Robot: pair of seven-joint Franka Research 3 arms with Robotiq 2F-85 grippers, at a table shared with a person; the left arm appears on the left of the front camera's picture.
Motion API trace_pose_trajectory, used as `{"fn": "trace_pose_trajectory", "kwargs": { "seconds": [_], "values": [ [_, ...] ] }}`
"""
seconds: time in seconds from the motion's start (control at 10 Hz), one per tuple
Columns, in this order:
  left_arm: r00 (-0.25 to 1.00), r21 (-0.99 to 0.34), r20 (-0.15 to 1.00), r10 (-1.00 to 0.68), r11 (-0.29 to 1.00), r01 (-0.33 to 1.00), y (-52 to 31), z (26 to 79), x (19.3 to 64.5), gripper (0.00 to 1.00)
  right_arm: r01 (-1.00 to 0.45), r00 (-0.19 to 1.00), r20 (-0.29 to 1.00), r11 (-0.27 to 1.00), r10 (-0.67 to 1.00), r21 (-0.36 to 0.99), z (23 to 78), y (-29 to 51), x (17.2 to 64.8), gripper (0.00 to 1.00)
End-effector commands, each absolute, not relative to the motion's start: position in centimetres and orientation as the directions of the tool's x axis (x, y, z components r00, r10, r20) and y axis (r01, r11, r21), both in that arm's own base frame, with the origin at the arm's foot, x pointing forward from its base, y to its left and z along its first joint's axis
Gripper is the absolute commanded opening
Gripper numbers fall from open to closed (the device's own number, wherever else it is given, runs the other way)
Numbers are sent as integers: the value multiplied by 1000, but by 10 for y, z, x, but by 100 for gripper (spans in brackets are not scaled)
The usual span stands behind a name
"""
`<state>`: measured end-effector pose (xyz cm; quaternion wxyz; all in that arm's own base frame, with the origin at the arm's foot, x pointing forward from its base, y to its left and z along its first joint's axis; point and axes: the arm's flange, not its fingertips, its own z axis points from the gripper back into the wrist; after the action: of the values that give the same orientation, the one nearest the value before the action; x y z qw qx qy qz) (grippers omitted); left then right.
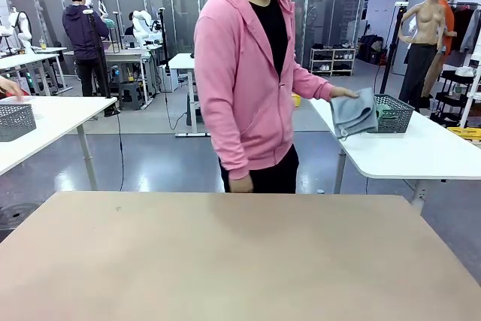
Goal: Fold the towels and place them in the basket.
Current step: Stack the folded Towel with hook on the right side of the table.
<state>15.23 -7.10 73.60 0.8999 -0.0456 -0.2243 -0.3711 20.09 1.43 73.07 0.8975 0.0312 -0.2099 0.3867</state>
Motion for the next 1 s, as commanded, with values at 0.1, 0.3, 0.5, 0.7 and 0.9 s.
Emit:
{"fn": "trace_pose_trajectory", "kwargs": {
  "seconds": [0.1,0.3,0.5,0.7,0.9],
  "values": [
    [630,84,431,-646,724,685,-70,736,152,100,-695,628,394,711,671,-104,732,13,200,100],
    [630,84,431,-646,724,685,-70,736,152,100,-695,628,394,711,671,-104,732,13,200,100],
    [630,84,431,-646,724,685,-70,736,152,100,-695,628,394,711,671,-104,732,13,200,100],
    [630,84,431,-646,724,685,-70,736,152,100,-695,628,394,711,671,-104,732,13,200,100],
    [630,84,431,-646,724,685,-70,736,152,100,-695,628,394,711,671,-104,732,13,200,100]
  ]
}}
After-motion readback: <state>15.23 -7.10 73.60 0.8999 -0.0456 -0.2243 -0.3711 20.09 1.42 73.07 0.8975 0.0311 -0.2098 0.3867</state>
